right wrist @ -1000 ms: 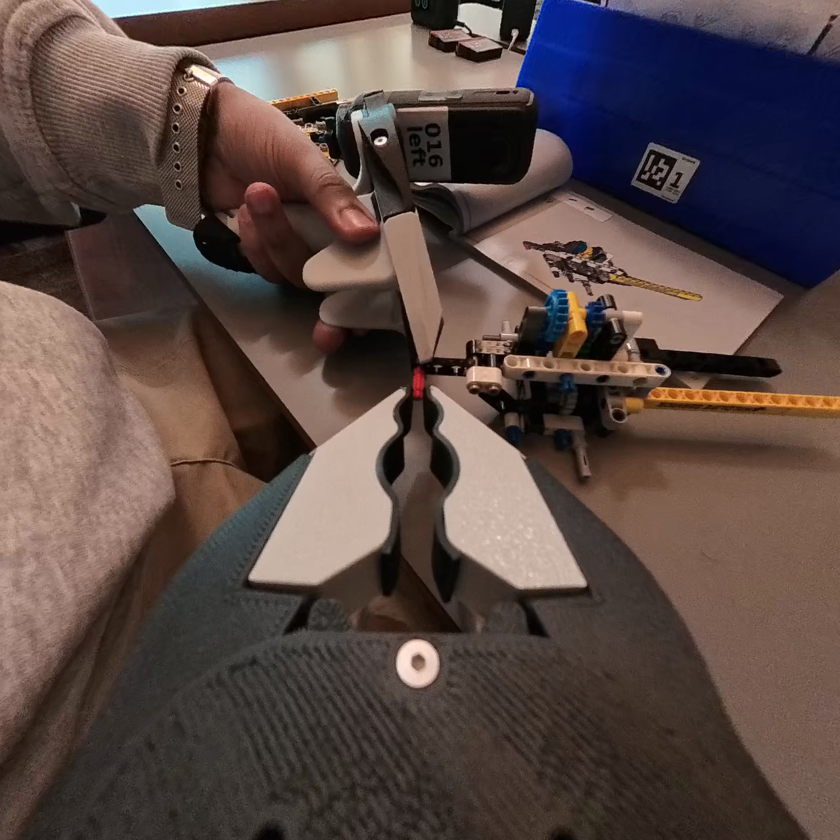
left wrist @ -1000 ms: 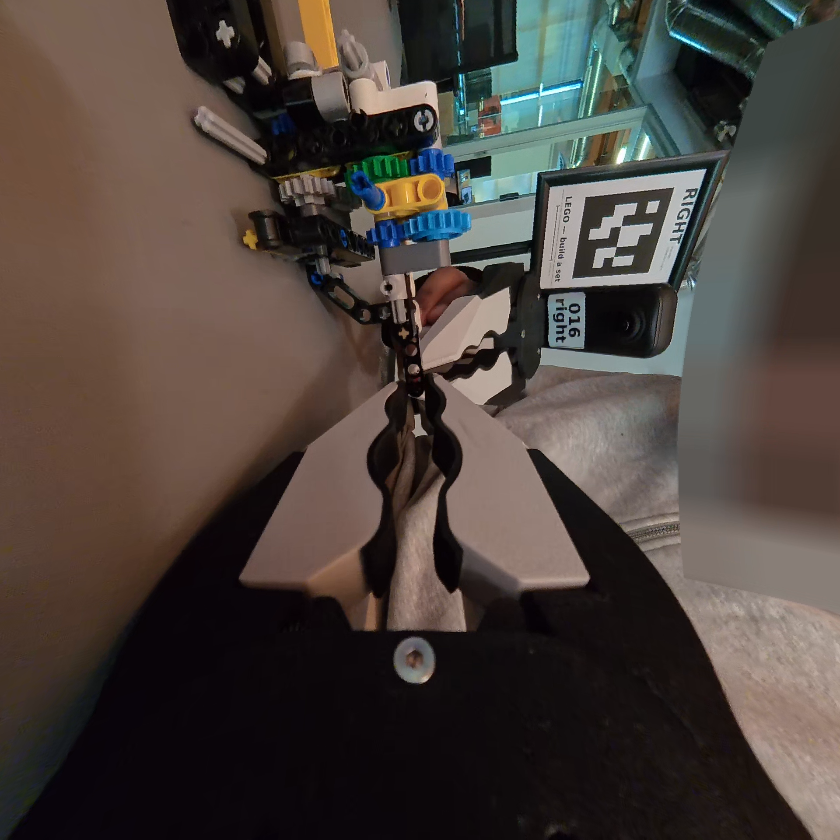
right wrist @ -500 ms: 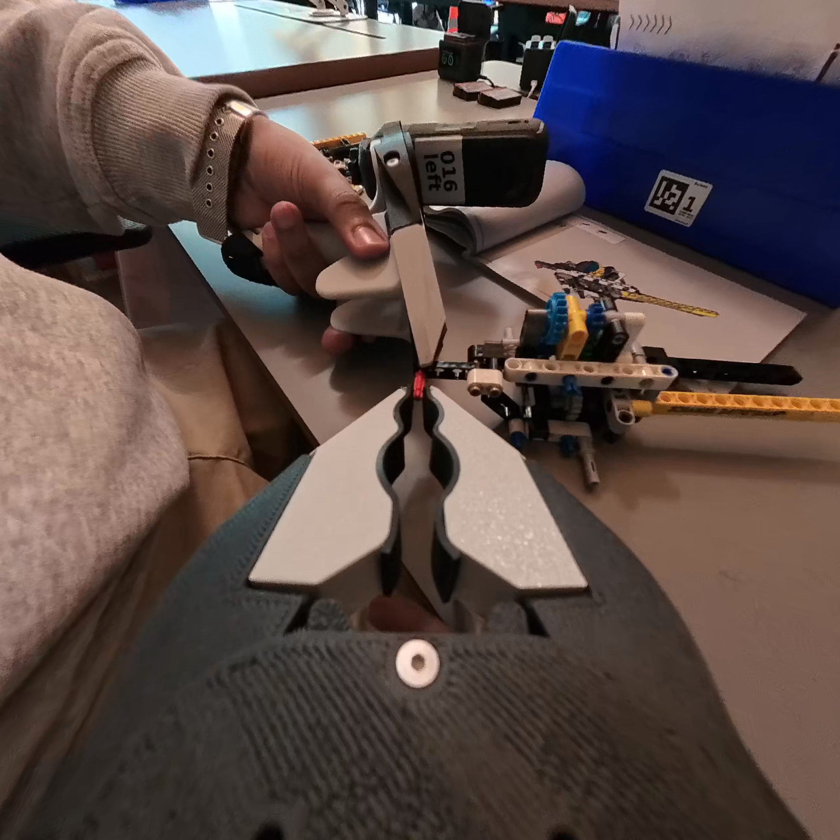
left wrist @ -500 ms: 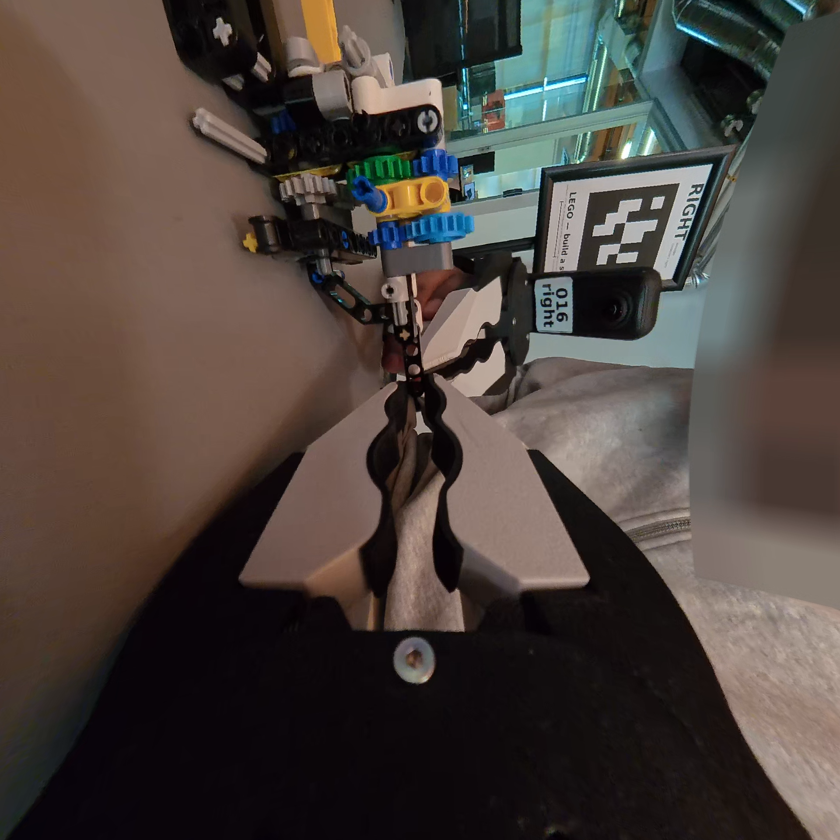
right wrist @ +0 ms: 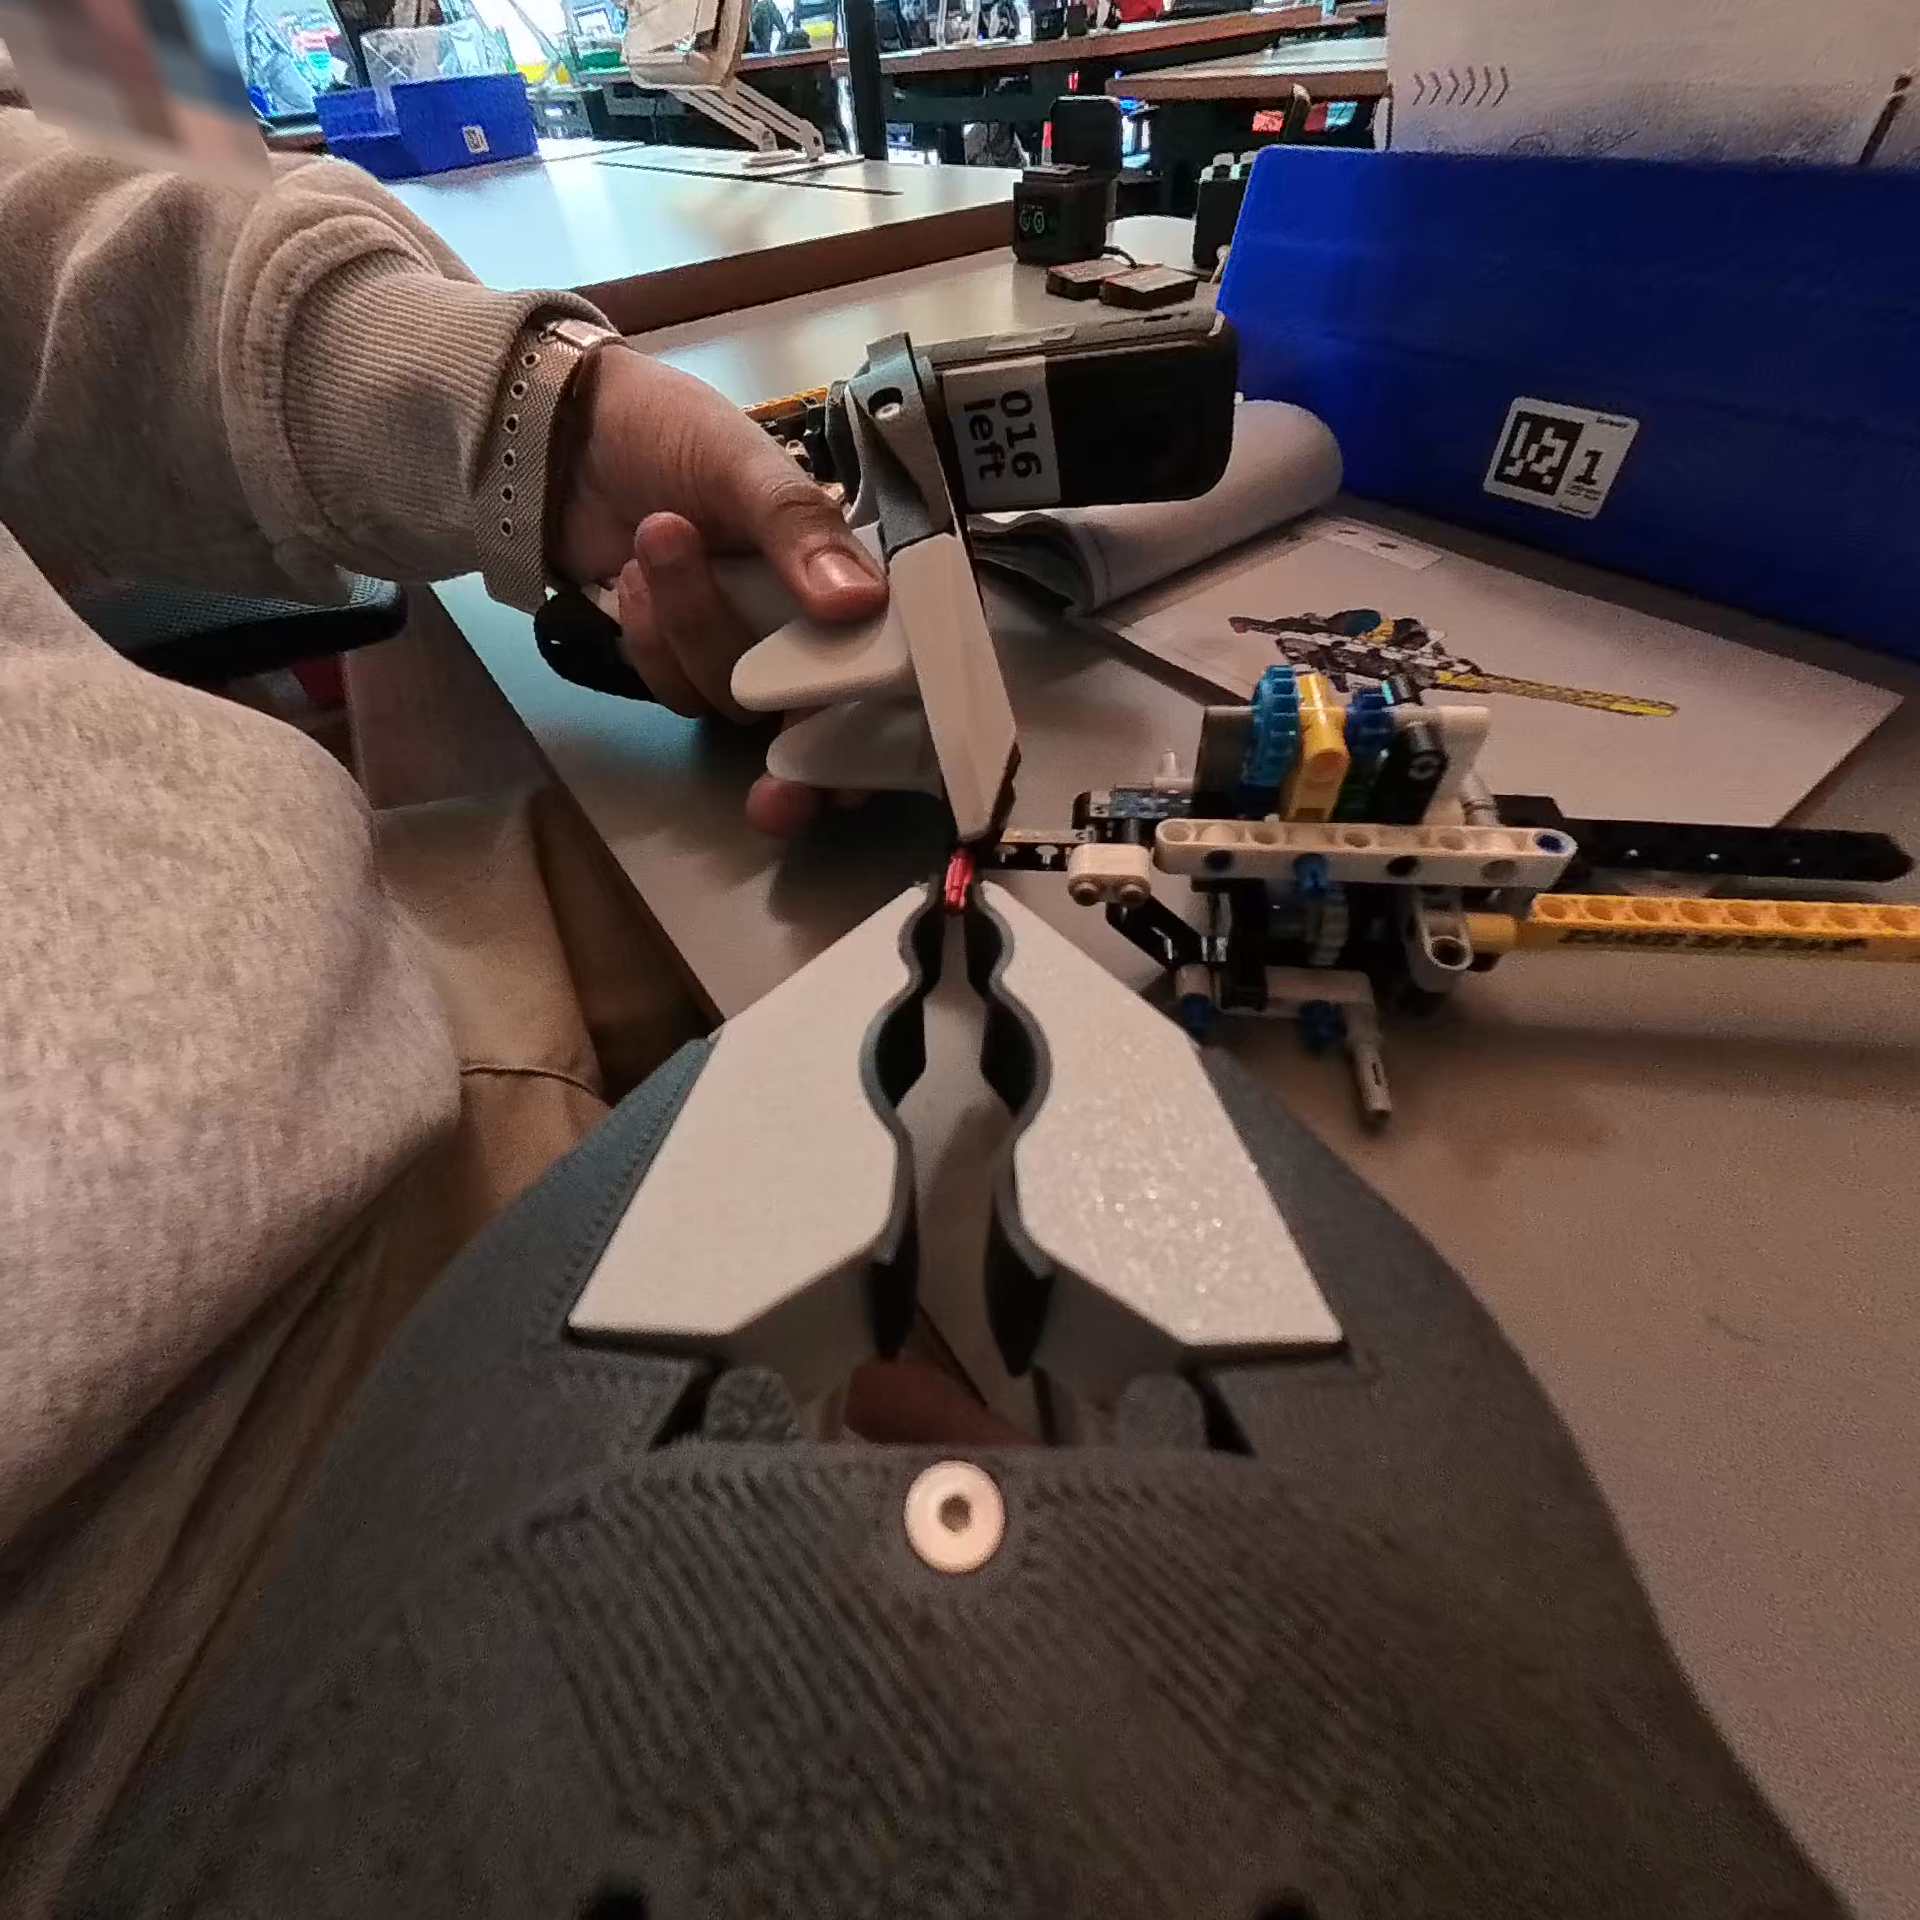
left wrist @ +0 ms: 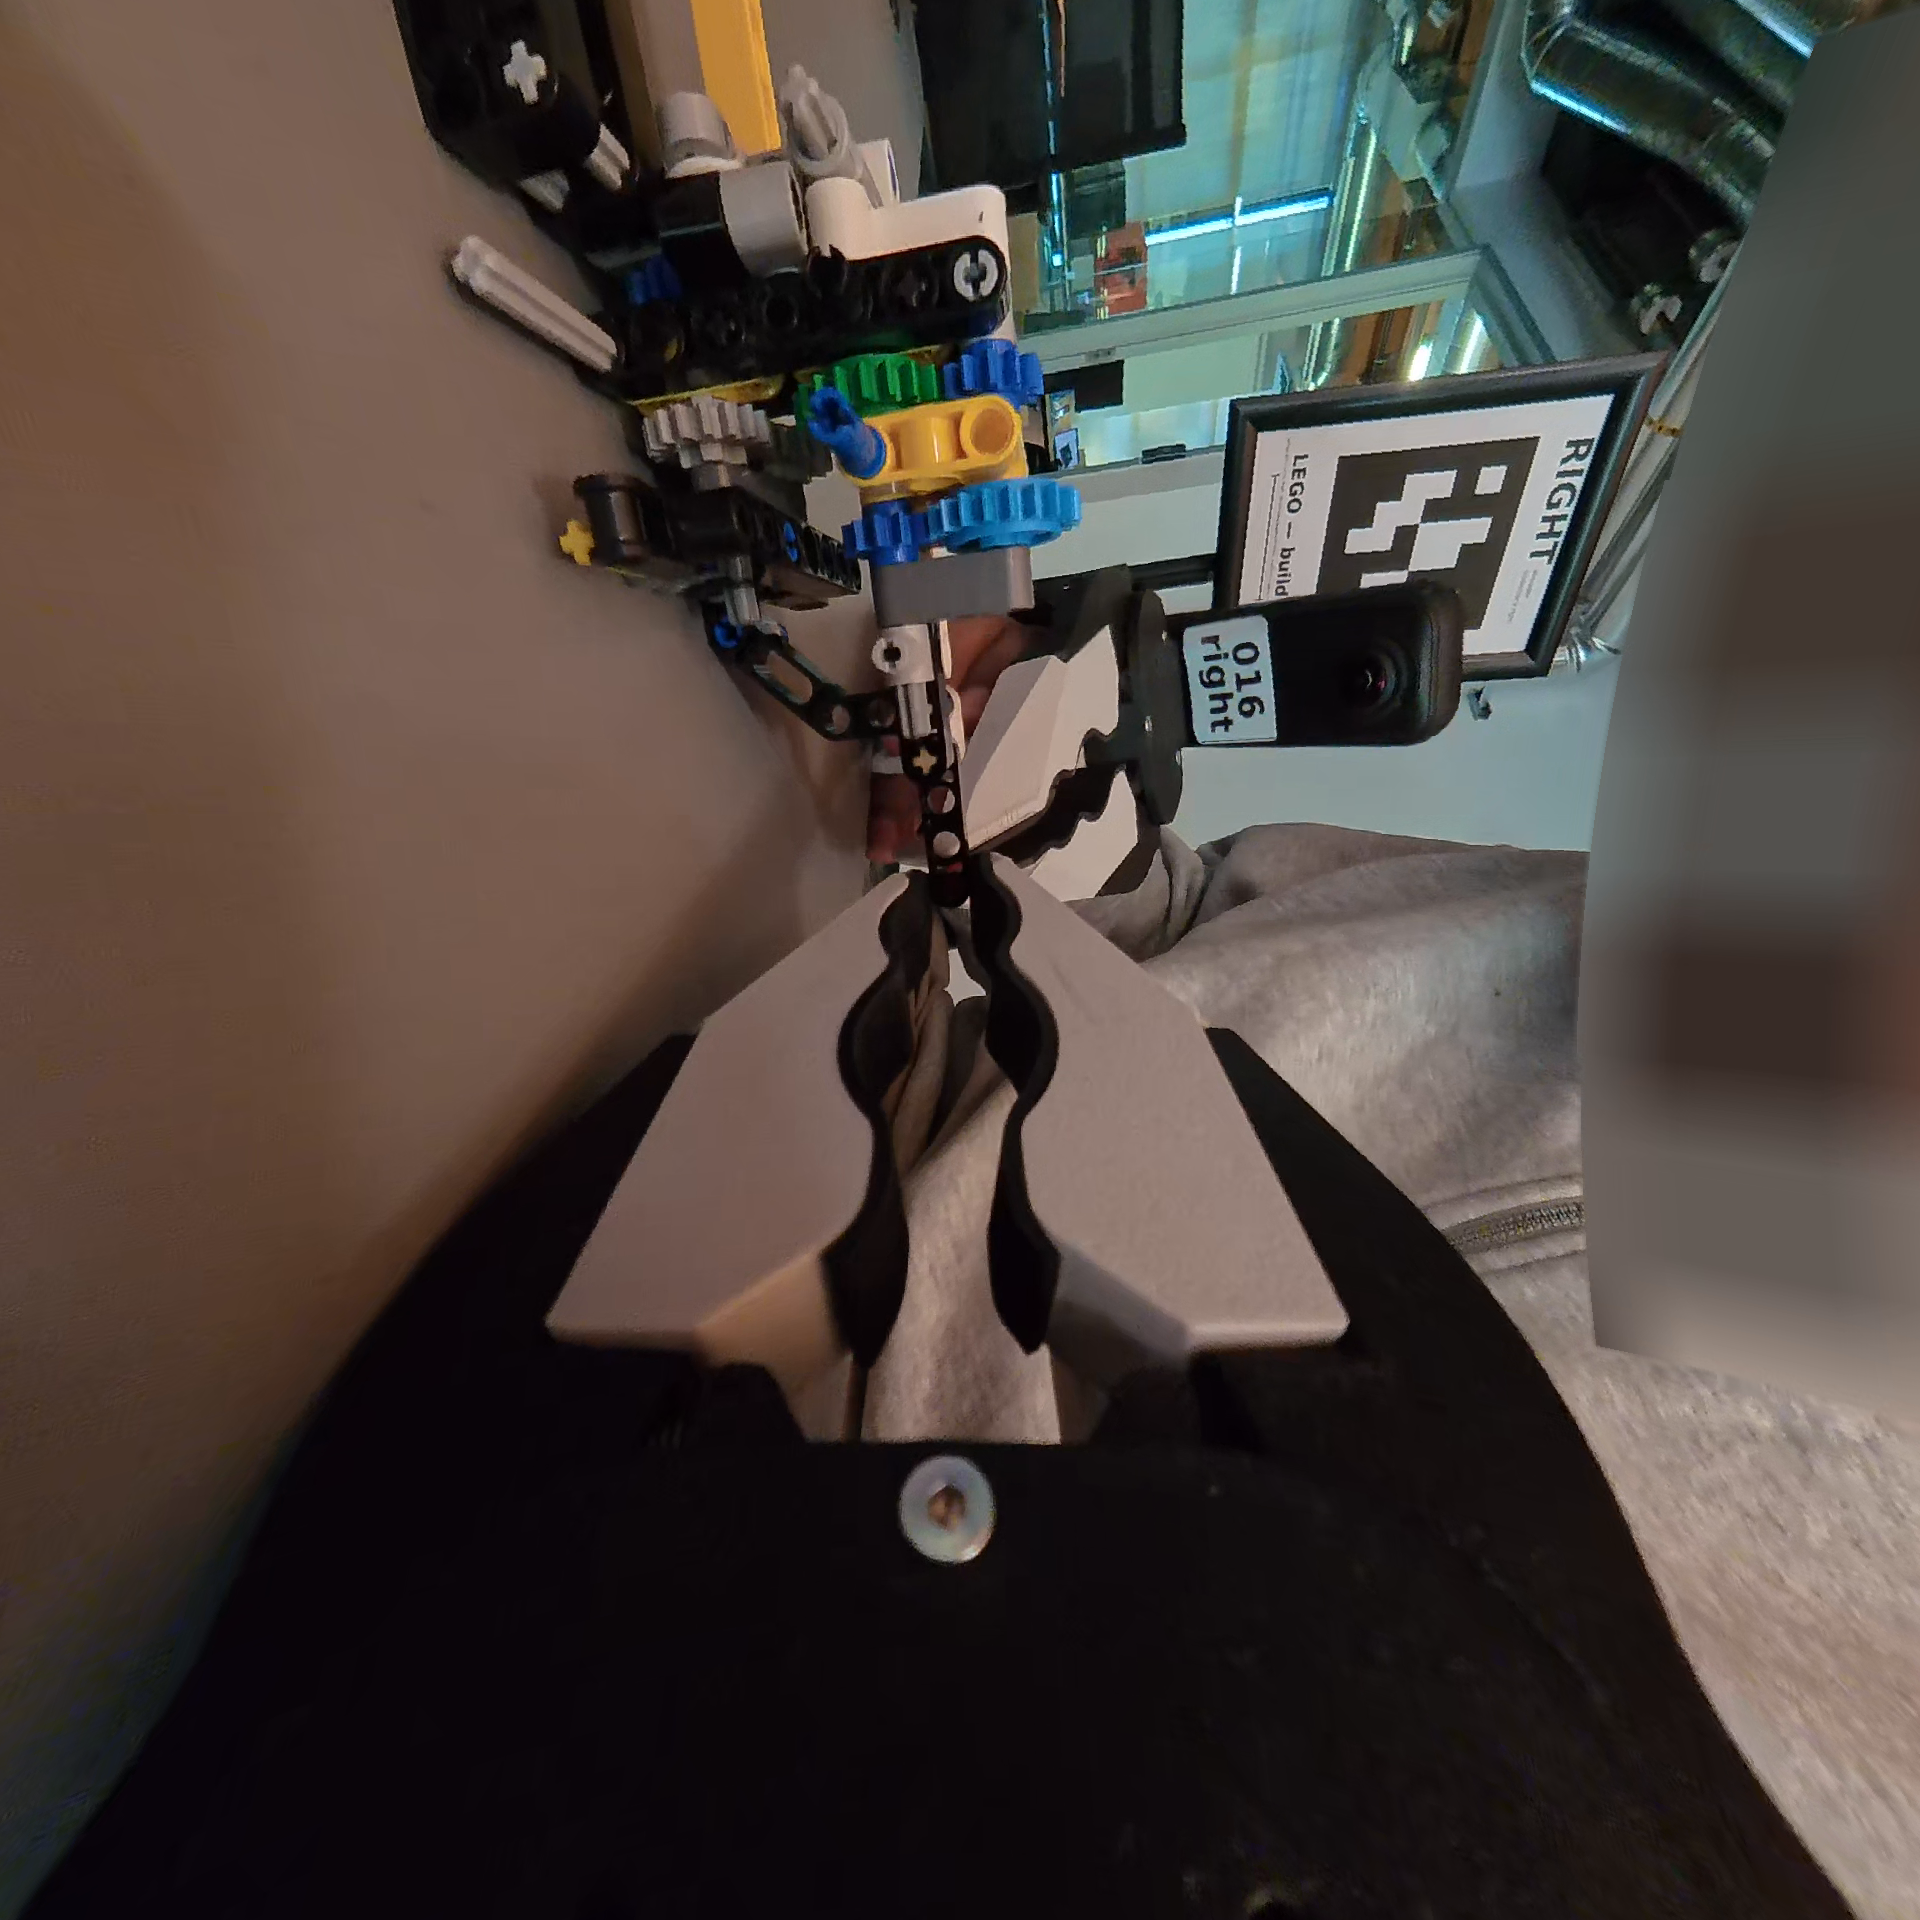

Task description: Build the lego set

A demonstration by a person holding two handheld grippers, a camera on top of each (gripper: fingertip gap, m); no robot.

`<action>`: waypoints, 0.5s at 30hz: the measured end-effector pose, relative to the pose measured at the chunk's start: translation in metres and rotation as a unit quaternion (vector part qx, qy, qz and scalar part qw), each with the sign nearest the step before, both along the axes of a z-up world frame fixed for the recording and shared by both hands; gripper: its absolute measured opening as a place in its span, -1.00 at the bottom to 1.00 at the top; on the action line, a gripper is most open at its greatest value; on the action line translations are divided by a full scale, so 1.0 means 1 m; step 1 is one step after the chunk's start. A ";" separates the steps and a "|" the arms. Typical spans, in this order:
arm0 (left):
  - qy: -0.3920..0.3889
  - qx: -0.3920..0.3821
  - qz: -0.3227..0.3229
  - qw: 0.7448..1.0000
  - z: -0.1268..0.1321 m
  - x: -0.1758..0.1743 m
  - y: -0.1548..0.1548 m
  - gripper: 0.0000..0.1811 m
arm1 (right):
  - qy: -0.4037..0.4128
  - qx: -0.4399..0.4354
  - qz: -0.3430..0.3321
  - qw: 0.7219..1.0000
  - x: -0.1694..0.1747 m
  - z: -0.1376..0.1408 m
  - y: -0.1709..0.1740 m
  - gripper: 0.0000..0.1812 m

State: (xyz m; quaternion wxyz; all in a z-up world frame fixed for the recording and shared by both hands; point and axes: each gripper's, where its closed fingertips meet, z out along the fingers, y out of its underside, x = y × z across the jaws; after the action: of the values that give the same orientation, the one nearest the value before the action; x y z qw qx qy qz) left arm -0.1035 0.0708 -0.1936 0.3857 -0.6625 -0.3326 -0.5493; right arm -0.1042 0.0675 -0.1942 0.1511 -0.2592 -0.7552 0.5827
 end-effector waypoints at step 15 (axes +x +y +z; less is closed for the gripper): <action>-0.004 -0.003 -0.009 1.000 0.000 0.001 -0.001 -0.91 | -0.025 -0.012 0.014 1.000 0.000 0.000 -0.001 -0.98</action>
State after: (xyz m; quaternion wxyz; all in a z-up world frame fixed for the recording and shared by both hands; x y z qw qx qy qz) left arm -0.1025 0.0697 -0.1938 0.3772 -0.6644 -0.3295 -0.5547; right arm -0.1044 0.0669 -0.1946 0.1207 -0.2649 -0.7554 0.5870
